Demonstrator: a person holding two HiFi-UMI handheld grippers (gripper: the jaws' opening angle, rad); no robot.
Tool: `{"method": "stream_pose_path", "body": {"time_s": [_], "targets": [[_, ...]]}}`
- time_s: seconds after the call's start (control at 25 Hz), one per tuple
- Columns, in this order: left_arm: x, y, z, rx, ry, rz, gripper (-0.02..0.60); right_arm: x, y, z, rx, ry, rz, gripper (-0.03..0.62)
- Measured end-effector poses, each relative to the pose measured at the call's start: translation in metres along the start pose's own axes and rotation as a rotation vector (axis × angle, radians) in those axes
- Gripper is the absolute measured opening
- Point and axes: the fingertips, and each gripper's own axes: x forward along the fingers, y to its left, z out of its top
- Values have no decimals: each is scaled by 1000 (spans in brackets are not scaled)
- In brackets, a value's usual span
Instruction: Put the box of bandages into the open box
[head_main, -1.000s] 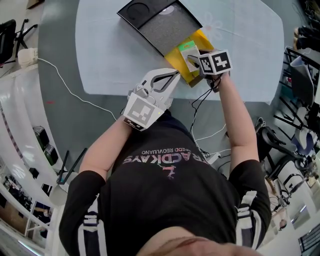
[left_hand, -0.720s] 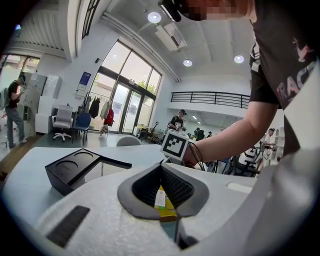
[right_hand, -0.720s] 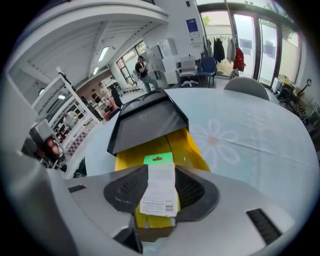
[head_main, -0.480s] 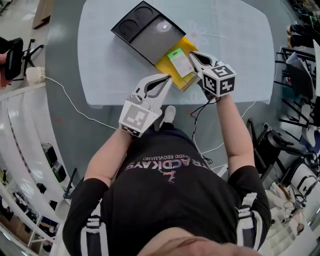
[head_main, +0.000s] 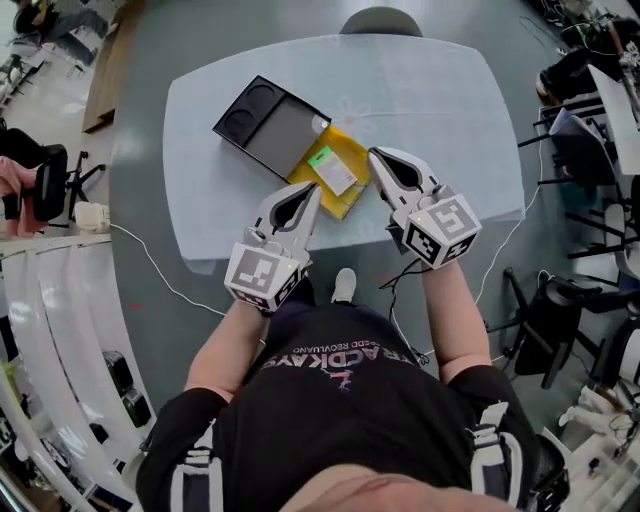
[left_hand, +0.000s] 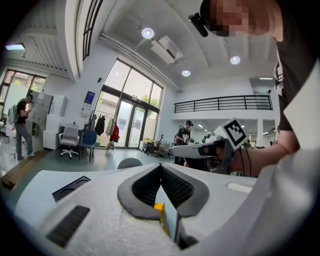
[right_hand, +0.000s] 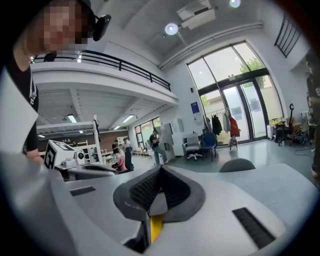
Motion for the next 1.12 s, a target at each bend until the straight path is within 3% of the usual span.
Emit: {"method": "stream_pose_path", "body": {"time_s": [0.4, 0.76, 1.12], "targets": [[-12, -57, 43, 6, -90, 30, 16, -88, 34, 52, -76, -127, -3, 12], [-39, -93, 41, -4, -111, 54, 16, -122, 62, 33, -71, -107, 23, 12], [-58, -90, 44, 3, -98, 16, 15, -114, 93, 31, -56, -107, 19, 12]]}}
